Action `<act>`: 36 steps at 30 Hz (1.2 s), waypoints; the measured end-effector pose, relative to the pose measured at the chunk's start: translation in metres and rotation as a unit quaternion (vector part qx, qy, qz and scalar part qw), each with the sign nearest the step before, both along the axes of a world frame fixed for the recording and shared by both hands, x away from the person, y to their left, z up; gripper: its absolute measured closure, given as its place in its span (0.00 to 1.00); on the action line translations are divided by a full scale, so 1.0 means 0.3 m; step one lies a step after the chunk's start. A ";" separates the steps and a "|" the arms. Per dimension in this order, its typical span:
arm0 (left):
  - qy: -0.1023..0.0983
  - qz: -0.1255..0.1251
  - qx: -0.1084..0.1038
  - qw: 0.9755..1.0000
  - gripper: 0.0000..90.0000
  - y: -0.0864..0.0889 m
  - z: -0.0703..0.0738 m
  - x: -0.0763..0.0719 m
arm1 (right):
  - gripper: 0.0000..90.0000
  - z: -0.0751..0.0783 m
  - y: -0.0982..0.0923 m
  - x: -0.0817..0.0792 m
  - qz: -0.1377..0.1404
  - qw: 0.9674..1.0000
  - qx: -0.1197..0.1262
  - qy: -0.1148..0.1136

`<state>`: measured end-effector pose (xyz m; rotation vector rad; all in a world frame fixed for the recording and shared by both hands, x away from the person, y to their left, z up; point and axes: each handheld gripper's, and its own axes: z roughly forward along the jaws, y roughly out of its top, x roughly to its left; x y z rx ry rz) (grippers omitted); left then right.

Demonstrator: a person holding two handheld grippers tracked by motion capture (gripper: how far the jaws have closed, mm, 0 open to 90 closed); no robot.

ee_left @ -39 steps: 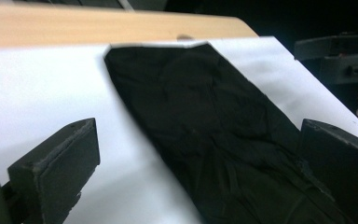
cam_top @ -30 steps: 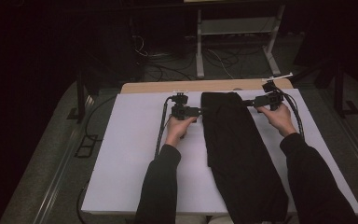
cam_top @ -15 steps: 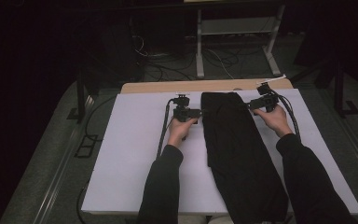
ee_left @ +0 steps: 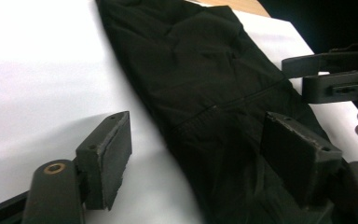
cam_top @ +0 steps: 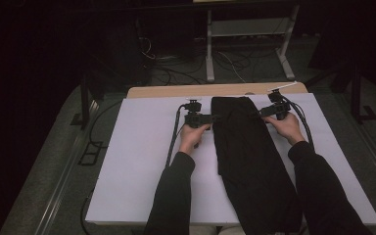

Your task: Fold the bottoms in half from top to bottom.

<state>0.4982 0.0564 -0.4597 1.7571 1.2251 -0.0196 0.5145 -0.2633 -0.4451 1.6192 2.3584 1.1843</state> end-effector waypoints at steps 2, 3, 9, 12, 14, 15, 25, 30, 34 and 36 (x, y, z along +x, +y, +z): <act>0.002 -0.003 -0.005 1.000 0.31 -0.003 -0.001 0.000 | 0.27 -0.005 -0.001 0.002 -0.002 1.000 -0.005 0.002; 0.004 -0.007 -0.005 1.000 0.33 -0.005 -0.001 0.000 | 0.27 -0.008 -0.001 0.003 -0.001 1.000 -0.006 0.002; 0.004 0.002 0.001 1.000 0.48 -0.016 -0.002 0.001 | 0.30 -0.019 0.002 0.005 0.004 1.000 -0.005 0.005; 0.019 0.000 0.021 1.000 0.58 -0.031 0.001 0.004 | 0.35 -0.021 0.012 0.005 0.001 1.000 -0.009 0.000; 0.018 -0.002 0.028 0.999 0.63 -0.043 0.006 0.003 | 0.41 -0.020 0.022 0.004 -0.003 1.000 -0.019 -0.006; 0.020 -0.003 0.033 0.999 0.66 -0.049 0.009 0.003 | 0.45 -0.020 0.024 0.004 -0.003 1.000 -0.022 -0.007; 0.012 -0.001 0.046 0.999 0.85 -0.085 0.023 0.003 | 0.77 -0.027 0.026 -0.002 -0.011 1.000 -0.024 -0.006; 0.016 0.002 0.043 0.999 0.92 -0.091 0.013 0.004 | 0.86 -0.029 0.030 -0.002 -0.009 1.000 -0.019 0.003; 0.007 0.004 0.050 0.999 0.95 -0.090 0.018 0.002 | 0.88 -0.023 0.033 -0.005 -0.005 1.000 -0.024 0.000; 0.002 0.006 0.049 0.999 0.95 -0.092 0.024 -0.001 | 0.89 -0.019 0.032 -0.009 -0.007 1.000 -0.021 -0.002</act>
